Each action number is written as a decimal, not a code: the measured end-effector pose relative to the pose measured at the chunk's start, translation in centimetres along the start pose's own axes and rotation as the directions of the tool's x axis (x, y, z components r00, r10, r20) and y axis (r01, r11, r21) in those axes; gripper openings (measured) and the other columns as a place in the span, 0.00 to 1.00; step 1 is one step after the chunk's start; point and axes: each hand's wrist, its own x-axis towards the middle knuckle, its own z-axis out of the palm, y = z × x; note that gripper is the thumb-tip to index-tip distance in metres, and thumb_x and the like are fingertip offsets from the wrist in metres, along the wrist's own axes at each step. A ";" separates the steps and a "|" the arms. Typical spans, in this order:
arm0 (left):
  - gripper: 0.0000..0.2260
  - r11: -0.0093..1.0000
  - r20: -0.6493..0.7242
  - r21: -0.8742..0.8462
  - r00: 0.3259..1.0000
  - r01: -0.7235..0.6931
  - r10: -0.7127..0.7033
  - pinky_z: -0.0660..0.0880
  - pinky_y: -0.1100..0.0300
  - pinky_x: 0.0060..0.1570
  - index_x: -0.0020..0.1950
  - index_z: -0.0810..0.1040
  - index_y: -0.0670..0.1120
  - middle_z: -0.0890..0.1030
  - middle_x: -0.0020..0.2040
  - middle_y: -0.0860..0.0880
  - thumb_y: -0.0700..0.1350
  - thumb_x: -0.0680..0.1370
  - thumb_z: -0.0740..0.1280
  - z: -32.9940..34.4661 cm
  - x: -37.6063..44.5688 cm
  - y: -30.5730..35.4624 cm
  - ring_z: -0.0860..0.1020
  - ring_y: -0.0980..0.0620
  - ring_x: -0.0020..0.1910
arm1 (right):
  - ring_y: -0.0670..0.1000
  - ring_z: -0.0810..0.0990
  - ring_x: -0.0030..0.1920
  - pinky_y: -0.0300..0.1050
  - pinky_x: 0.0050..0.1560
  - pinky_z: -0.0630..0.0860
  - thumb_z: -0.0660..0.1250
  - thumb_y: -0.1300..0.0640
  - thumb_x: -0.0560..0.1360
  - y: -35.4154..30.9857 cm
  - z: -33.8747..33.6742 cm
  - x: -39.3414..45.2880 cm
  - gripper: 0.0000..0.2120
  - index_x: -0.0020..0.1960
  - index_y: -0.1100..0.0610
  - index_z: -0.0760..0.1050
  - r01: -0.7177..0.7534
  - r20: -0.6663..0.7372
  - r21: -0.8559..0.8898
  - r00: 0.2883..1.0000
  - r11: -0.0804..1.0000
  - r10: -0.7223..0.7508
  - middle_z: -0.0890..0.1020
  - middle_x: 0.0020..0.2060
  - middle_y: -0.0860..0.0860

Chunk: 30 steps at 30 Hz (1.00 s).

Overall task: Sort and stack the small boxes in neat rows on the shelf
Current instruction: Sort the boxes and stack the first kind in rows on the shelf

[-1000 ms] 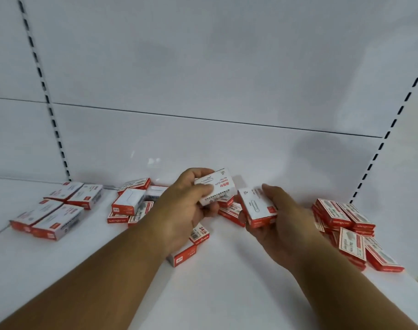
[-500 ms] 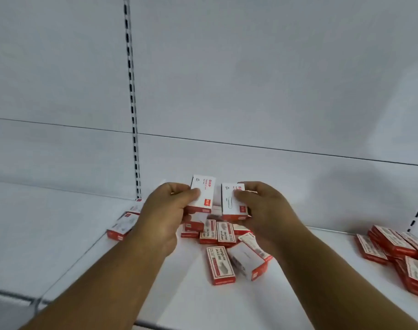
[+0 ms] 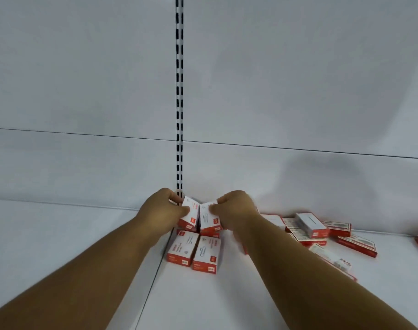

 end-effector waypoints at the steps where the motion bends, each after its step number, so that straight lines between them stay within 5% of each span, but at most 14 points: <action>1: 0.08 1.000 0.007 0.015 1.000 -0.003 0.003 0.80 0.56 0.42 0.51 0.74 0.49 0.83 0.48 0.48 0.46 0.77 0.71 0.1 0.4 -0.5 0.83 0.52 0.43 | 0.49 0.84 0.39 0.40 0.39 0.81 0.70 0.52 0.76 0.0 0.3 0.3 0.08 0.47 0.56 0.78 0.018 -0.027 -0.107 0.999 0.994 -0.021 0.84 0.42 0.50; 6: 0.10 0.979 0.037 0.162 0.992 -0.121 0.117 0.76 0.60 0.38 0.50 0.73 0.51 0.78 0.45 0.55 0.50 0.75 0.72 0.2 0.7 -1.7 0.78 0.58 0.40 | 0.48 0.79 0.35 0.39 0.35 0.75 0.69 0.47 0.76 0.0 1.0 0.8 0.11 0.41 0.54 0.74 0.061 -0.088 -0.484 0.989 0.873 -0.118 0.81 0.37 0.48; 10: 0.11 0.935 -0.026 0.250 0.964 -0.251 0.266 0.69 0.67 0.32 0.42 0.70 0.57 0.74 0.41 0.61 0.48 0.76 0.72 0.5 0.1 -1.1 0.75 0.63 0.36 | 0.47 0.77 0.37 0.41 0.40 0.77 0.67 0.49 0.77 -0.3 1.4 0.4 0.08 0.50 0.52 0.73 0.134 -0.135 -0.496 0.964 0.858 -0.228 0.79 0.41 0.47; 14: 0.08 0.887 -0.076 0.333 0.928 -0.321 0.364 0.70 0.66 0.37 0.51 0.73 0.55 0.78 0.50 0.56 0.49 0.76 0.70 0.5 -0.4 -0.2 0.77 0.56 0.44 | 0.48 0.79 0.42 0.46 0.47 0.80 0.64 0.50 0.78 -0.1 -0.2 -0.7 0.06 0.49 0.52 0.76 0.226 -0.223 -0.453 0.908 0.862 -0.355 0.80 0.42 0.47; 20: 0.06 0.859 0.250 0.164 0.863 -0.485 0.439 0.73 0.65 0.35 0.50 0.76 0.56 0.80 0.45 0.57 0.49 0.76 0.70 2.3 -2.7 3.0 0.79 0.60 0.40 | 0.48 0.78 0.37 0.40 0.35 0.73 0.63 0.55 0.77 1.5 -7.0 -2.8 0.07 0.42 0.53 0.77 0.216 -0.386 -0.450 0.828 0.867 -0.407 0.80 0.36 0.45; 24: 0.06 0.824 0.313 0.201 0.832 -0.530 0.458 0.77 0.61 0.40 0.52 0.78 0.55 0.80 0.45 0.57 0.48 0.76 0.69 4.9 -3.2 4.0 0.78 0.59 0.41 | 0.44 0.78 0.36 0.36 0.30 0.70 0.66 0.55 0.77 3.4 -9.1 -3.8 0.05 0.43 0.52 0.77 0.206 -0.275 -0.494 0.884 0.845 -0.377 0.80 0.38 0.45; 30: 0.10 0.738 0.385 0.379 0.820 -0.559 0.423 0.78 0.54 0.49 0.56 0.76 0.54 0.79 0.50 0.54 0.46 0.76 0.66 8.1 -2.7 4.9 0.77 0.53 0.47 | 0.44 0.78 0.42 0.37 0.40 0.75 0.69 0.54 0.75 6.4 -10.1 -3.5 0.02 0.47 0.49 0.77 0.180 -0.114 -0.542 0.952 0.821 -0.284 0.81 0.43 0.45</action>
